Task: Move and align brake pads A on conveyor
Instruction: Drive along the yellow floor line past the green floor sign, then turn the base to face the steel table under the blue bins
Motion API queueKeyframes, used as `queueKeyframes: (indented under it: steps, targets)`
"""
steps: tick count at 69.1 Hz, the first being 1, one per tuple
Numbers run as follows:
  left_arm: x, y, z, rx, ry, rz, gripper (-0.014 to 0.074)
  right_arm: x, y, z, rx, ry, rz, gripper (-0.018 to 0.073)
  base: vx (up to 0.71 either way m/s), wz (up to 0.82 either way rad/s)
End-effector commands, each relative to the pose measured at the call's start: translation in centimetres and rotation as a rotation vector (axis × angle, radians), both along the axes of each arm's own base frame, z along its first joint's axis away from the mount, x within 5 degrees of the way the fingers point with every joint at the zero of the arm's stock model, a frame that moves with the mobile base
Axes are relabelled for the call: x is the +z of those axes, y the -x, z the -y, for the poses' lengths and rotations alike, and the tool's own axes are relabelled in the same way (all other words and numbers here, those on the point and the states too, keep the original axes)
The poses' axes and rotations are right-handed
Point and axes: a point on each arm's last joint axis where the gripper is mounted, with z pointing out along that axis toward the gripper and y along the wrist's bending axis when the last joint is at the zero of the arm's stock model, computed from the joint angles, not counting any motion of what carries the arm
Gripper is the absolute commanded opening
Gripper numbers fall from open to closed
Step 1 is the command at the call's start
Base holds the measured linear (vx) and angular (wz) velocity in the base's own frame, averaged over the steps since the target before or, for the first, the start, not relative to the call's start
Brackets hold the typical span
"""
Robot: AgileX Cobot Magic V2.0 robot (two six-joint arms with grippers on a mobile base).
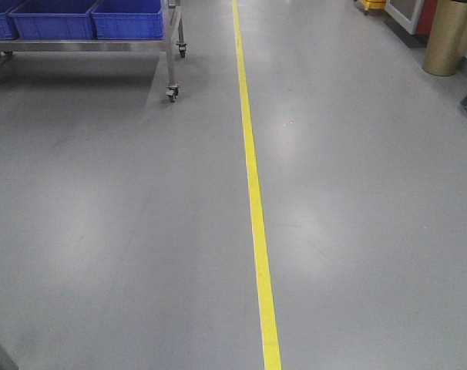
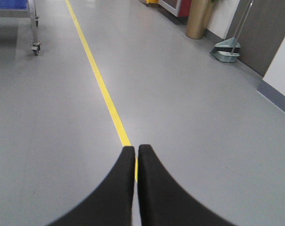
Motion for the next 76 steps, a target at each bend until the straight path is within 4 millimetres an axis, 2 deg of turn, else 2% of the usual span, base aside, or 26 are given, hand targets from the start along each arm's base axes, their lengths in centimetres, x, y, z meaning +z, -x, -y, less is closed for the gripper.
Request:
queueKeyframes:
  steps: [1, 42, 55, 76]
  targets:
    - [1.43, -0.18, 0.27, -0.023, 0.025, 0.078, -0.0006, 1.37, -0.29, 0.06, -0.013, -0.014, 0.084, -0.0008, 0.61, 0.07]
    - [1.43, -0.18, 0.27, -0.023, 0.025, 0.078, -0.0006, 1.37, -0.29, 0.06, -0.013, -0.014, 0.084, -0.0008, 0.46, 0.18]
    - [1.43, -0.18, 0.28, -0.024, 0.025, 0.078, -0.0006, 1.37, -0.29, 0.06, -0.013, -0.014, 0.084, -0.0008, 0.27, 0.70]
    - [1.43, -0.18, 0.28, -0.024, 0.025, 0.078, -0.0006, 1.37, -0.29, 0.06, -0.013, -0.014, 0.084, -0.0008, 0.19, 1.02]
